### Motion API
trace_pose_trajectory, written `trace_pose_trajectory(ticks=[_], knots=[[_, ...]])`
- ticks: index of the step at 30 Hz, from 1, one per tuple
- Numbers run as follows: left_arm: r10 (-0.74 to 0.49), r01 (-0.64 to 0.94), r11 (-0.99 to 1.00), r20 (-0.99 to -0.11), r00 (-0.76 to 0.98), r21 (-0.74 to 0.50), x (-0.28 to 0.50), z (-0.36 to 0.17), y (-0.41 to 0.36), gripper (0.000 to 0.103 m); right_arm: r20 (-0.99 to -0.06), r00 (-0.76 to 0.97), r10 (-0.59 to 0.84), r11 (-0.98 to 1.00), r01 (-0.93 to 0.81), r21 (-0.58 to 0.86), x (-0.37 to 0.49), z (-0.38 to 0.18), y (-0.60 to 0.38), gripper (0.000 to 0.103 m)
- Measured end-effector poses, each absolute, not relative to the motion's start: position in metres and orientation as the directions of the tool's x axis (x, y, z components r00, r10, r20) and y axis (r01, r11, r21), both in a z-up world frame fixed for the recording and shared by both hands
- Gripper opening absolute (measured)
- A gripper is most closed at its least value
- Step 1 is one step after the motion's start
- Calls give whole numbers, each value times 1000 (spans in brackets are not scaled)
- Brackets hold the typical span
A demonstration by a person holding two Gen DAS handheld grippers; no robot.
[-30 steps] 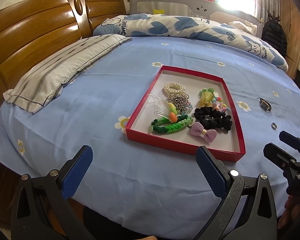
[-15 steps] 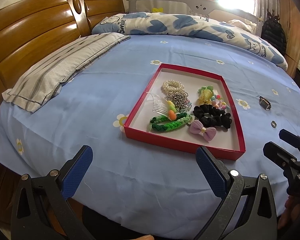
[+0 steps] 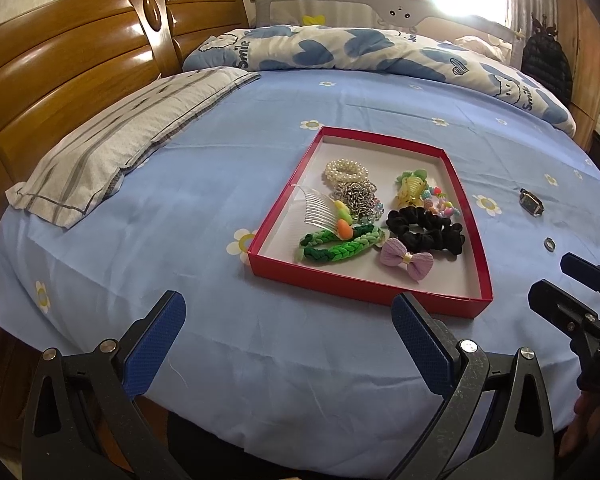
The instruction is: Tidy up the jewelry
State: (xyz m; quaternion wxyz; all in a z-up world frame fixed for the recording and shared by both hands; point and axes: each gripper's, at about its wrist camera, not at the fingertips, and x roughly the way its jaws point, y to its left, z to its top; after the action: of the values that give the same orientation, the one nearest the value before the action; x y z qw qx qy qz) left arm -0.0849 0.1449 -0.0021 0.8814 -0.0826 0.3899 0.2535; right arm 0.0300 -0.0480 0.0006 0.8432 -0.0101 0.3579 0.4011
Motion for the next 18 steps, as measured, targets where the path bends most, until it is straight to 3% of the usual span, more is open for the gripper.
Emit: trace_pose_trajectory(ticks=[18], knots=[[378,-501,864,-731,569,57,-83,-2,143,103,-612,419,671,673,-691,264,30,2,-47,101]])
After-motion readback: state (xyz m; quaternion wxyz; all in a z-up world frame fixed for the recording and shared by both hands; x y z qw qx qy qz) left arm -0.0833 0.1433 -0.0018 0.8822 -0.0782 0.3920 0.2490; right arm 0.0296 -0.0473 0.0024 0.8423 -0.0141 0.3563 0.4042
